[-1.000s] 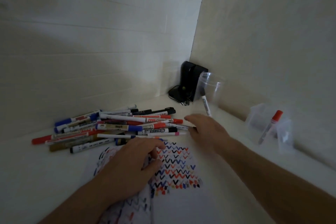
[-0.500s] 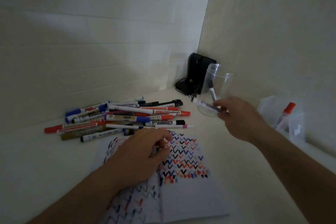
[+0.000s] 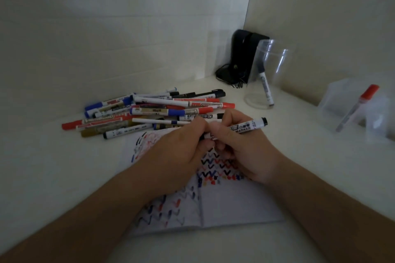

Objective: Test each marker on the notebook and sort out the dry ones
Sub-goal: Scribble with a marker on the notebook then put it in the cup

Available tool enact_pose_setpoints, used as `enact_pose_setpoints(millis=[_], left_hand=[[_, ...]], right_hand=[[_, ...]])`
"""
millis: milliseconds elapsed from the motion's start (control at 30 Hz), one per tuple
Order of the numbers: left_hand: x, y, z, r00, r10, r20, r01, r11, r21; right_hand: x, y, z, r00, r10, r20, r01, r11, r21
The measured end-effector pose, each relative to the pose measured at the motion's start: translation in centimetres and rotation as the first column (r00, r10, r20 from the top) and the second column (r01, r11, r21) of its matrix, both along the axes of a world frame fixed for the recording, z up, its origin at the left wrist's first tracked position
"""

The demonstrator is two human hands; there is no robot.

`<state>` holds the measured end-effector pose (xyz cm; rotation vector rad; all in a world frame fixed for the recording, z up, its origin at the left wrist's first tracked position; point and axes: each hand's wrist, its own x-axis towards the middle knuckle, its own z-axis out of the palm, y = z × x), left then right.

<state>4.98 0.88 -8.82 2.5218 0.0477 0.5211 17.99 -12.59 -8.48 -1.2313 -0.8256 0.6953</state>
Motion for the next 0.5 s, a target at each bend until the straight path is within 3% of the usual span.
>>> enact_pose_setpoints(millis=[200,500], left_hand=[[-0.6,-0.8,0.9,1.0,-0.022,-0.015,0.022,0.999,-0.035],[-0.1,-1.2,1.3,0.994,-0.085,-0.068,0.064,0.96,-0.274]], right_hand=[[-0.8,-0.2,0.1,0.986,0.098,-0.135,-0.09,0.994,0.06],[-0.6,-0.6,0.4,0.965,0.138,-0.221,-0.114,0.986,0.119]])
